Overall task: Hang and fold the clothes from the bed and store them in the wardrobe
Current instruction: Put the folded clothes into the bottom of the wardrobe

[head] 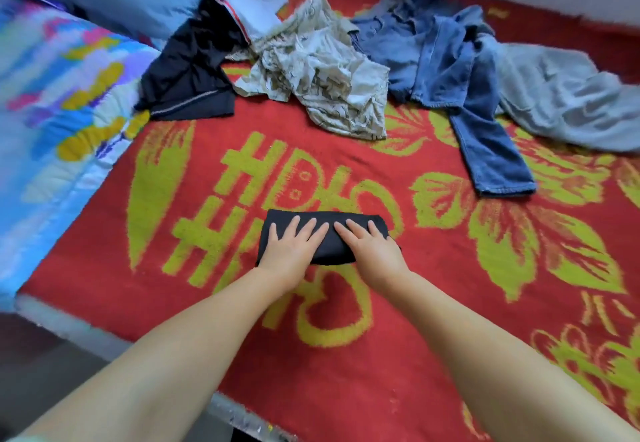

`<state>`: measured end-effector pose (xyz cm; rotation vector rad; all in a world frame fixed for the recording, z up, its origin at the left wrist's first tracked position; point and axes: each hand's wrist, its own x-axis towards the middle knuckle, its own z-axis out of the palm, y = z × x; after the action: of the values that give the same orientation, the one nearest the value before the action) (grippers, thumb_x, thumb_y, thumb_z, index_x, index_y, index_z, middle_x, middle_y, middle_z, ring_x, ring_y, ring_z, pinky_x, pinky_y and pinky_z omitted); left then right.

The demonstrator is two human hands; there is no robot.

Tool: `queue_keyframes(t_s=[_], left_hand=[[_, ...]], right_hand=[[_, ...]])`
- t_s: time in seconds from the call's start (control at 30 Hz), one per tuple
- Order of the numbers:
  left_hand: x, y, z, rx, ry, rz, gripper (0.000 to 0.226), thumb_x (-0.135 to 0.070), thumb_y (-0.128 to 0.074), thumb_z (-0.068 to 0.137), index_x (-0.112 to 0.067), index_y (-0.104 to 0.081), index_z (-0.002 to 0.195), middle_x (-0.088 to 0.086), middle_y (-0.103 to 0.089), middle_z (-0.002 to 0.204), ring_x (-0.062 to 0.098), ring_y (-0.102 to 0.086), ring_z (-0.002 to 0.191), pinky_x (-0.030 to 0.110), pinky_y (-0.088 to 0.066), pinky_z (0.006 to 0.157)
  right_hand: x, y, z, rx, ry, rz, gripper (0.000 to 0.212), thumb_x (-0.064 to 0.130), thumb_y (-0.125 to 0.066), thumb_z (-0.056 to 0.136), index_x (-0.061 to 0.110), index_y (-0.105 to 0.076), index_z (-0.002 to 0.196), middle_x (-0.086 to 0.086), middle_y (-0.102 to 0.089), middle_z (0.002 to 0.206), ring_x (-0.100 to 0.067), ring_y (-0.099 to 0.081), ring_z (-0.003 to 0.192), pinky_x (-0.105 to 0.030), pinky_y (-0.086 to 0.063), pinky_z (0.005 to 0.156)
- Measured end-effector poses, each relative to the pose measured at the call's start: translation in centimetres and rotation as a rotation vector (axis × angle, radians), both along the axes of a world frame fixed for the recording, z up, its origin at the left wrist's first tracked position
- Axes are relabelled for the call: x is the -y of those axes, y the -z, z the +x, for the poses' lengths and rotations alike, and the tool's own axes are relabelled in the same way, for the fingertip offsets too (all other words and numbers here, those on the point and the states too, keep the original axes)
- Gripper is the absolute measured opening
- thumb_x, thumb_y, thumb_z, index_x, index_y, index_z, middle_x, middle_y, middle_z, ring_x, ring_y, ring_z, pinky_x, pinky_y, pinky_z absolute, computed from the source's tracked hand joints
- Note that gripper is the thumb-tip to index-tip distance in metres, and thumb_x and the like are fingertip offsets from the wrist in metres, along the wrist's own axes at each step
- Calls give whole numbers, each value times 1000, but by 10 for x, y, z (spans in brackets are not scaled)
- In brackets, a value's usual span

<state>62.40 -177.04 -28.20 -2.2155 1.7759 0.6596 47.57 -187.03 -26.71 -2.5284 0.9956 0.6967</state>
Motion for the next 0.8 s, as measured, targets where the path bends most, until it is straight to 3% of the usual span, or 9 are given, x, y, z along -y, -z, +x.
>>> queue_keyframes(t_s=[0.13, 0.43, 0.8], left_hand=[[-55, -69, 4, 57, -179, -74, 88, 5, -43, 94, -27, 12, 153, -1, 5, 163, 28, 4, 149, 60, -10, 117], [-211, -160, 38, 137, -575, -111, 93, 8, -46, 91, -29, 12, 153, -1, 6, 163, 28, 4, 149, 60, -8, 116], [-559, -193, 8, 234, -1076, -58, 94, -1, -55, 90, -25, 10, 154, 2, 0, 163, 29, -1, 149, 59, -10, 116]], right_hand=[[-27, -74, 24, 39, -216, -57, 90, -5, -47, 93, 36, 7, 154, 7, 1, 163, -32, -2, 150, -54, -24, 116], [-147, -162, 112, 123, -624, -141, 95, -5, -50, 92, 36, 9, 153, 8, 2, 163, -31, -3, 150, -54, -27, 114], [-479, -203, 174, 182, -1184, -142, 86, -2, -45, 93, 32, 3, 155, 7, -1, 163, -30, -7, 150, -53, -28, 114]])
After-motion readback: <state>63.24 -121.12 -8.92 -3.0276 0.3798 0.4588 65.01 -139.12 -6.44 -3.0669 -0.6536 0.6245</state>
